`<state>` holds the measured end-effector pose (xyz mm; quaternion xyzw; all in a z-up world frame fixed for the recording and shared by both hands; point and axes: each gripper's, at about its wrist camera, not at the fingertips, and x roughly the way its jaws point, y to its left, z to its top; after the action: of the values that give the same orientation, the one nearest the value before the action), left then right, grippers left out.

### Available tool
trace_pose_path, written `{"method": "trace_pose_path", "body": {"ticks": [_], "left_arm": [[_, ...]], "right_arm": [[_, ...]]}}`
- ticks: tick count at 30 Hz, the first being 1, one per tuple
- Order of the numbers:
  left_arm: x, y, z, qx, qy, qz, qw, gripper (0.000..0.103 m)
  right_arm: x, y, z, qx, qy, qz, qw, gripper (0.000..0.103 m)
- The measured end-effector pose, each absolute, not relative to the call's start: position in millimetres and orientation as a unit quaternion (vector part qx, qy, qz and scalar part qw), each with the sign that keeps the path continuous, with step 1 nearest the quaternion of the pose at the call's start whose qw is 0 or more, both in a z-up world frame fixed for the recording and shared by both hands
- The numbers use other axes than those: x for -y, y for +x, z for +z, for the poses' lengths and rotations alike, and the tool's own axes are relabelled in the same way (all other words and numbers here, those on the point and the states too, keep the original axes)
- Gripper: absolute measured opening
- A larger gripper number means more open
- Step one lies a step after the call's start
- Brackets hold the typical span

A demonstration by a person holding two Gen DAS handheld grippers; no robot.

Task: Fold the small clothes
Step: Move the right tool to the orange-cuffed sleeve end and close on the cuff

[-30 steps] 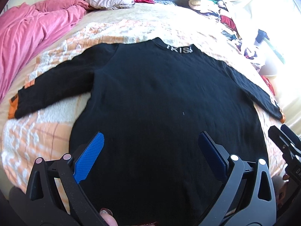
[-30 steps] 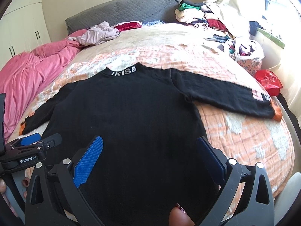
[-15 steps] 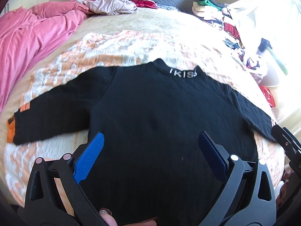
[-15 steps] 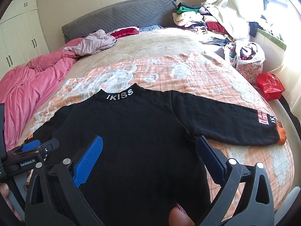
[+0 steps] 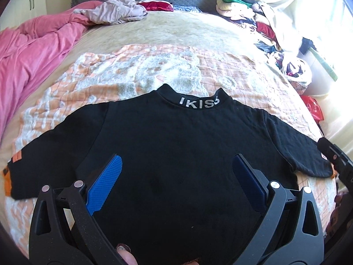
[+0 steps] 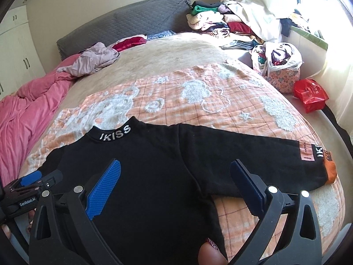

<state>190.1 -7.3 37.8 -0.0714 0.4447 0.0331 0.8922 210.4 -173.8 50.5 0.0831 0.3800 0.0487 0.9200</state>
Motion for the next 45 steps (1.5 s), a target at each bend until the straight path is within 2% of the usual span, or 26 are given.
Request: {"method": "trace_pose_path", "body": {"ticks": [9,22,28,37,45], "left_arm": [[42,211,23,-0.458,-0.054,-0.01,0.887,0.094],[75,230,1,-0.477,-0.037,-0.033,0.878,0.094],[86,235,-7,-0.481,-0.032,-0.03,0.876,0.094],[97,245,-15,-0.485,-0.021,-0.02,0.874,0.094],[99,253,-22,-0.495,-0.034,-0.02,0.868,0.094]], "right_arm": [[221,219,39,-0.376,0.117,-0.002,0.919,0.099],[308,211,5,-0.389,0.234,-0.084,0.887,0.099],[353,198,-1,-0.361,0.268,-0.17,0.877,0.099],[408,191,-41,-0.382,0.364,-0.22,0.821,0.099],[436,205,-69,-0.411,0.394,-0.234,0.788,0.099]]}}
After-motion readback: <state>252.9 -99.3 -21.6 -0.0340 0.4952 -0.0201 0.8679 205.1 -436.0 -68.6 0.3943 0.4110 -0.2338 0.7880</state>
